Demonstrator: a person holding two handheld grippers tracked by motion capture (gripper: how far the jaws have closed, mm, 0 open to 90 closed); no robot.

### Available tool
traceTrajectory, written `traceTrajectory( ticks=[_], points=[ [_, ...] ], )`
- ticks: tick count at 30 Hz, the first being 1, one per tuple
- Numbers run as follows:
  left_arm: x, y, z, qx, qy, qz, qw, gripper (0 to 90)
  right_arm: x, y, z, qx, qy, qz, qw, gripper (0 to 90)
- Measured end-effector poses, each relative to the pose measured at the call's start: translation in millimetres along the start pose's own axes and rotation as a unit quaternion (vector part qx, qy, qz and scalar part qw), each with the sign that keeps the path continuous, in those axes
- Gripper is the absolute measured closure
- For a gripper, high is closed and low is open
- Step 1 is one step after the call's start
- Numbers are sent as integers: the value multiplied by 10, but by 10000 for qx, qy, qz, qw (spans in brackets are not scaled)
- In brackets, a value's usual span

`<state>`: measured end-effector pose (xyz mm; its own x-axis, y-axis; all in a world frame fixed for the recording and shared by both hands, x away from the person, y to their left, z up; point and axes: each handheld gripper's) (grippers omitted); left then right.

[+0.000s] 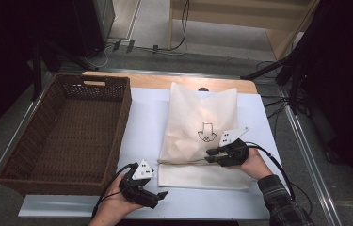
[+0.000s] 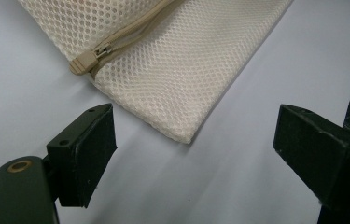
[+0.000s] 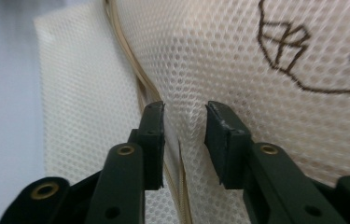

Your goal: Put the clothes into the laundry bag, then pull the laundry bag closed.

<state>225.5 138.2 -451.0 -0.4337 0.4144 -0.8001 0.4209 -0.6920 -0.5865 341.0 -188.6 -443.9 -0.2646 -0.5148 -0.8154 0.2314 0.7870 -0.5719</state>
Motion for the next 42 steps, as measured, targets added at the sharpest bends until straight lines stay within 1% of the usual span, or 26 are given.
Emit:
traceTrajectory(
  ticks=[3, 4, 7, 10, 15, 20, 23, 24, 26, 27, 29, 30, 34, 35, 38, 41, 42],
  points=[
    [4, -5, 3, 0, -15, -25, 10000, 134, -63, -71, -18, -52, 14, 151, 9999, 635],
    [6, -6, 7, 0, -19, -17, 10000, 134, -90, -82, -28, -37, -11, 201, 9998, 619],
    [12, -12, 8, -7, -27, -16, 10000, 134, -180, -90, -80, -129, -35, 328, 9994, 583],
    [25, -16, 13, -3, -28, 14, 10000, 132, -262, -58, -138, -160, -155, 335, 9992, 559],
    [31, -32, 13, 5, -58, 68, 10000, 124, -364, 31, -211, -278, -238, 348, 9987, 536],
    [39, -43, 15, 15, -70, 29, 10000, 95, -435, 121, -258, -289, -313, 326, 9986, 453],
    [48, -52, 15, 20, -79, 50, 10000, 94, -475, 164, -269, -280, -288, 329, 9987, 408],
    [52, -53, 17, 25, -99, 74, 9999, 94, -489, 178, -267, -261, -345, 343, 9985, 374],
    [58, -56, 18, 24, -127, 106, 9999, 94, -524, 201, -273, -250, -296, 397, 9985, 295],
    [59, -60, 17, 27, -130, 100, 9999, 94, -542, 211, -275, -259, -264, 408, 9985, 238],
    [66, -61, 21, 27, -161, 117, 9998, 93, -580, 240, -280, -265, -238, 418, 9985, 169],
    [69, -61, 21, 39, -159, 117, 9998, 92, -603, 257, -284, -256, -272, 393, 9985, 145],
    [74, -65, 24, 44, -163, 114, 9998, 80, -701, 336, -317, -290, -361, 451, 9979, 133],
    [74, -69, 24, 54, -173, 99, 9998, 74, -724, 360, -331, -297, -392, 428, 9979, 134],
    [80, -82, 24, 86, -195, 12, 9998, 31, -782, 439, -360, -366, -490, 431, 9972, 138],
    [71, -95, 24, 88, -213, 79, 9997, 9, -826, 523, -385, -417, -496, 420, 9970, 142],
    [67, -101, 25, 90, -190, 98, 9997, 4, -836, 555, -394, -417, -501, 396, 9971, 144]
  ],
)
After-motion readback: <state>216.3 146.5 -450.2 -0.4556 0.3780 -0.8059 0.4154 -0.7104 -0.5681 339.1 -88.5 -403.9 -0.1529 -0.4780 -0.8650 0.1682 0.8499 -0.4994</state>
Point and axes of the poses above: each handheld gripper's, and its own axes: y roughly forward along the jaws, x roughly out of its underside, z roughly to its right, and after that the axes turned 11 degrees about z, right-handed
